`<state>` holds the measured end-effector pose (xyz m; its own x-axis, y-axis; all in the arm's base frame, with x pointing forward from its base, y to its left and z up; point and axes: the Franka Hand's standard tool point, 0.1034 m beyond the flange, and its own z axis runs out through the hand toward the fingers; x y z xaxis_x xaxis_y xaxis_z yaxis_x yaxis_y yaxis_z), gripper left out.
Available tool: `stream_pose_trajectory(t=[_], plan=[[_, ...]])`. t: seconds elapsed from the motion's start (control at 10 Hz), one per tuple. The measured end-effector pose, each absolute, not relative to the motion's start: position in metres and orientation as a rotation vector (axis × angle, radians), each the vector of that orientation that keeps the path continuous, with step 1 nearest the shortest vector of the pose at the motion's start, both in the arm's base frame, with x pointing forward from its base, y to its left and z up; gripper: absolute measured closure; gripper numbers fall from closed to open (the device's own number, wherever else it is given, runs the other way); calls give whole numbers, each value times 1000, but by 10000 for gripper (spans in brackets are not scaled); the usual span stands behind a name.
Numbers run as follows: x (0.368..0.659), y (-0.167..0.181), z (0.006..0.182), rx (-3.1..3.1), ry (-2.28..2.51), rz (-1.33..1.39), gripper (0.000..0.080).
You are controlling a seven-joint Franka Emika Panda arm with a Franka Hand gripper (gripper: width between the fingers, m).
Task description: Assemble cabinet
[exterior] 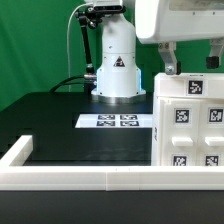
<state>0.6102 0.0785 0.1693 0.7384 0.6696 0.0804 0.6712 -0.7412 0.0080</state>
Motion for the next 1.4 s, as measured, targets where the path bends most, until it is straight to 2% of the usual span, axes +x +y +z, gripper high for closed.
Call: stream_pose_trajectory(t=[0.5, 1.3, 1.4], plan=[[609, 71, 165, -2756, -1578, -71, 3], [608, 66, 153, -2816, -1486, -66, 3], [608, 66, 153, -2819, -1481, -66, 91]])
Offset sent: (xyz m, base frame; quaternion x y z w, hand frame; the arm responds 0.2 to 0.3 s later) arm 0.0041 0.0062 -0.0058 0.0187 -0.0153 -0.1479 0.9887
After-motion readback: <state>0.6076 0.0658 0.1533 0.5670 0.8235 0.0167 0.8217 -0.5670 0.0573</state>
